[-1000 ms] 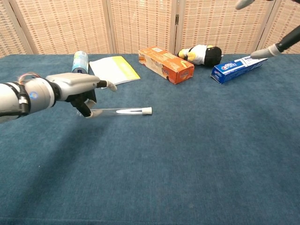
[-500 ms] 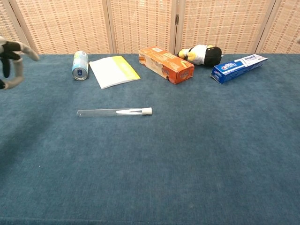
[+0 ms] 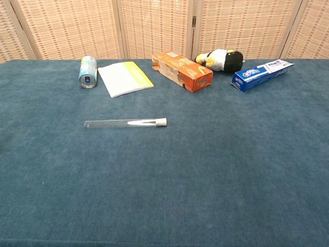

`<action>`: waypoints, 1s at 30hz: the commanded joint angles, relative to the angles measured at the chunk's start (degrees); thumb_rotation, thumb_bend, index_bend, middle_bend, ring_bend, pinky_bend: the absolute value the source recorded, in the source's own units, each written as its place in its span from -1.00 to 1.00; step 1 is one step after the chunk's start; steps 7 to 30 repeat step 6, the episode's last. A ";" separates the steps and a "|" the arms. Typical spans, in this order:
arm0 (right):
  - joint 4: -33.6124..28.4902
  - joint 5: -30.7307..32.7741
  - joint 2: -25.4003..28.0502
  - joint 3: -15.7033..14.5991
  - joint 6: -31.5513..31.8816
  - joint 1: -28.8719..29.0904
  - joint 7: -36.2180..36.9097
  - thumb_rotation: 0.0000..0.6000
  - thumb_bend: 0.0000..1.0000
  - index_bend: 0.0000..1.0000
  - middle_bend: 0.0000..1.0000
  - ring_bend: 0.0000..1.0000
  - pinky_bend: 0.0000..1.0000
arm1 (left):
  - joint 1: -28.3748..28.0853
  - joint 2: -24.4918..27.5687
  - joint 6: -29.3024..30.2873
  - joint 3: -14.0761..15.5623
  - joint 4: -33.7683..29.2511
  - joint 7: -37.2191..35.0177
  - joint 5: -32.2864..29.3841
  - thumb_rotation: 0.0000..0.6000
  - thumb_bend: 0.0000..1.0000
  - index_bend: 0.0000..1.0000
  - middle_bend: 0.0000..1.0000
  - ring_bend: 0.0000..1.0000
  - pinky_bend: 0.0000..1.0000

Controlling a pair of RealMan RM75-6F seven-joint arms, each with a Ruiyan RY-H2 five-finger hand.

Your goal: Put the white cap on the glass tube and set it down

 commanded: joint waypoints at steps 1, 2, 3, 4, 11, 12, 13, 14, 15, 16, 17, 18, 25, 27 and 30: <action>-0.13 -0.15 -0.17 -0.34 0.43 -1.03 -0.24 1.00 -0.38 -0.61 -0.73 -1.00 -1.00 | 1.60 -0.51 0.80 0.29 -0.56 0.81 1.17 1.00 -0.15 -0.66 -0.50 -0.51 -0.49; -0.09 -0.16 -0.24 -0.31 0.57 -1.28 -0.35 1.00 -0.38 -0.61 -0.73 -1.00 -1.00 | 1.90 -0.73 0.88 0.20 -0.47 1.10 1.39 1.00 -0.15 -0.66 -0.50 -0.51 -0.49; 0.00 -0.19 -0.36 -0.25 0.70 -1.49 -0.43 1.00 -0.38 -0.61 -0.73 -1.00 -1.00 | 2.17 -0.93 0.87 0.09 -0.37 1.47 1.51 1.00 -0.15 -0.66 -0.50 -0.51 -0.49; 0.14 -0.25 -0.54 -0.12 0.83 -1.71 -0.38 1.00 -0.38 -0.61 -0.73 -1.00 -1.00 | 2.46 -1.21 0.83 -0.17 -0.28 1.82 1.58 1.00 -0.15 -0.66 -0.50 -0.51 -0.49; 0.37 -0.31 -0.82 0.04 0.91 -2.03 -0.10 1.00 -0.38 -0.61 -0.73 -1.00 -1.00 | 2.87 -1.61 0.66 -0.54 -0.11 1.78 1.74 1.00 -0.15 -0.66 -0.50 -0.51 -0.50; 0.37 -0.31 -0.82 0.04 0.91 -2.03 -0.10 1.00 -0.38 -0.61 -0.73 -1.00 -1.00 | 2.87 -1.61 0.66 -0.54 -0.11 1.78 1.74 1.00 -0.15 -0.66 -0.50 -0.51 -0.50; 0.37 -0.31 -0.82 0.04 0.91 -2.03 -0.10 1.00 -0.38 -0.61 -0.73 -1.00 -1.00 | 2.87 -1.61 0.66 -0.54 -0.11 1.78 1.74 1.00 -0.15 -0.66 -0.50 -0.51 -0.50; 0.37 -0.31 -0.82 0.04 0.91 -2.03 -0.10 1.00 -0.38 -0.61 -0.73 -1.00 -1.00 | 2.87 -1.61 0.66 -0.54 -0.11 1.78 1.74 1.00 -0.15 -0.66 -0.50 -0.51 -0.50; 0.37 -0.31 -0.82 0.04 0.91 -2.03 -0.10 1.00 -0.38 -0.61 -0.73 -1.00 -1.00 | 2.87 -1.61 0.66 -0.54 -0.11 1.78 1.74 1.00 -0.15 -0.66 -0.50 -0.51 -0.50; 0.37 -0.31 -0.82 0.04 0.91 -2.03 -0.10 1.00 -0.38 -0.61 -0.73 -1.00 -1.00 | 2.87 -1.61 0.66 -0.54 -0.11 1.78 1.74 1.00 -0.15 -0.66 -0.50 -0.51 -0.50; 0.37 -0.31 -0.82 0.04 0.91 -2.03 -0.10 1.00 -0.38 -0.61 -0.73 -1.00 -1.00 | 2.87 -1.61 0.66 -0.54 -0.11 1.78 1.74 1.00 -0.15 -0.66 -0.50 -0.51 -0.50; 0.37 -0.31 -0.82 0.04 0.91 -2.03 -0.10 1.00 -0.38 -0.61 -0.73 -1.00 -1.00 | 2.87 -1.61 0.66 -0.54 -0.11 1.78 1.74 1.00 -0.15 -0.66 -0.50 -0.51 -0.50; 0.37 -0.31 -0.82 0.04 0.91 -2.03 -0.10 1.00 -0.38 -0.61 -0.73 -1.00 -1.00 | 2.87 -1.61 0.66 -0.54 -0.11 1.78 1.74 1.00 -0.15 -0.66 -0.50 -0.51 -0.50; 0.37 -0.31 -0.82 0.04 0.91 -2.03 -0.10 1.00 -0.38 -0.61 -0.73 -1.00 -1.00 | 2.87 -1.61 0.66 -0.54 -0.11 1.78 1.74 1.00 -0.15 -0.66 -0.50 -0.51 -0.50; 0.37 -0.31 -0.82 0.04 0.91 -2.03 -0.10 1.00 -0.38 -0.61 -0.73 -1.00 -1.00 | 2.87 -1.61 0.66 -0.54 -0.11 1.78 1.74 1.00 -0.15 -0.66 -0.50 -0.51 -0.50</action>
